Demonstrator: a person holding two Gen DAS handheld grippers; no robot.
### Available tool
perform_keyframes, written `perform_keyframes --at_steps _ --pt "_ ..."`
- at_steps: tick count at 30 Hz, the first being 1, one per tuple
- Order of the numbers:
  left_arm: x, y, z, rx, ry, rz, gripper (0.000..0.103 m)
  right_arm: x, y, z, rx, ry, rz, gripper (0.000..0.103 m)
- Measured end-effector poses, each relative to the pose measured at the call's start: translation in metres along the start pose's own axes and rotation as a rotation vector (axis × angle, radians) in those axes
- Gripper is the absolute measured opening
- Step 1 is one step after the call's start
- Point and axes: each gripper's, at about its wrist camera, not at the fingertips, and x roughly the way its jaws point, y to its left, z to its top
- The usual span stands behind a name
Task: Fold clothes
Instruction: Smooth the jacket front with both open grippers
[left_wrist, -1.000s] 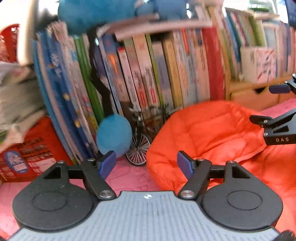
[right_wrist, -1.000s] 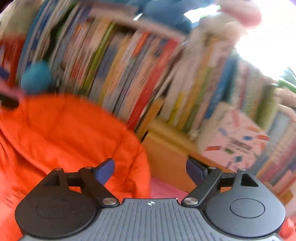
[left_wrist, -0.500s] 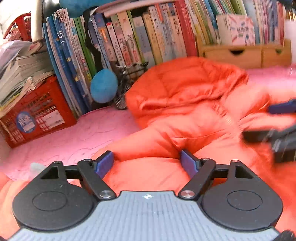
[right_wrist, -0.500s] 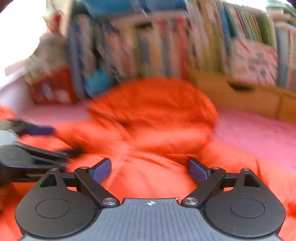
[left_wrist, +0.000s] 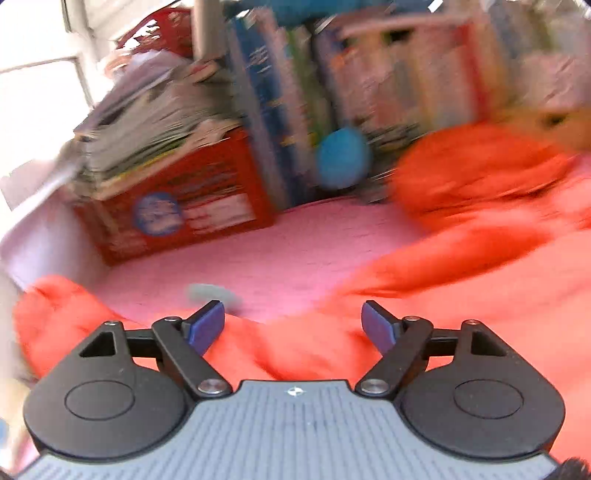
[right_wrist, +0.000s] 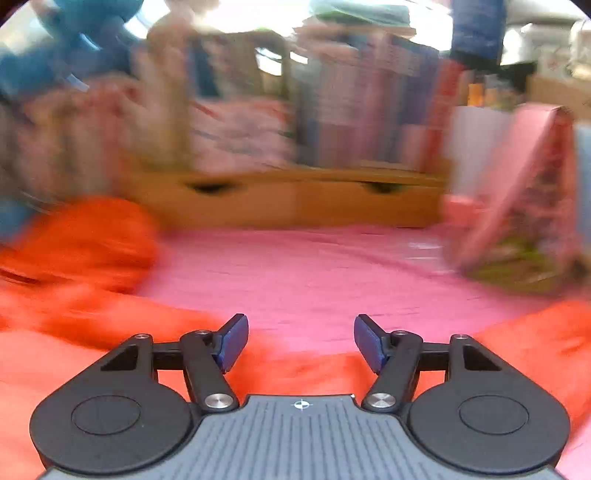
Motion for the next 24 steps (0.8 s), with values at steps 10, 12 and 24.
perform_keyframes --at_steps 10,12,24 --pt "-0.036 -0.055 -0.041 0.124 0.009 -0.113 0.088 -0.036 0.117 -0.096 -0.242 0.083 0.307 0.077" --pt "-0.029 -0.045 -0.042 0.105 0.021 -0.074 0.09 -0.03 0.115 -0.1 -0.252 0.095 0.265 0.077" --pt "-0.017 -0.023 -0.045 0.077 0.044 0.038 0.097 -0.013 -0.052 -0.103 0.002 0.091 -0.412 0.071"
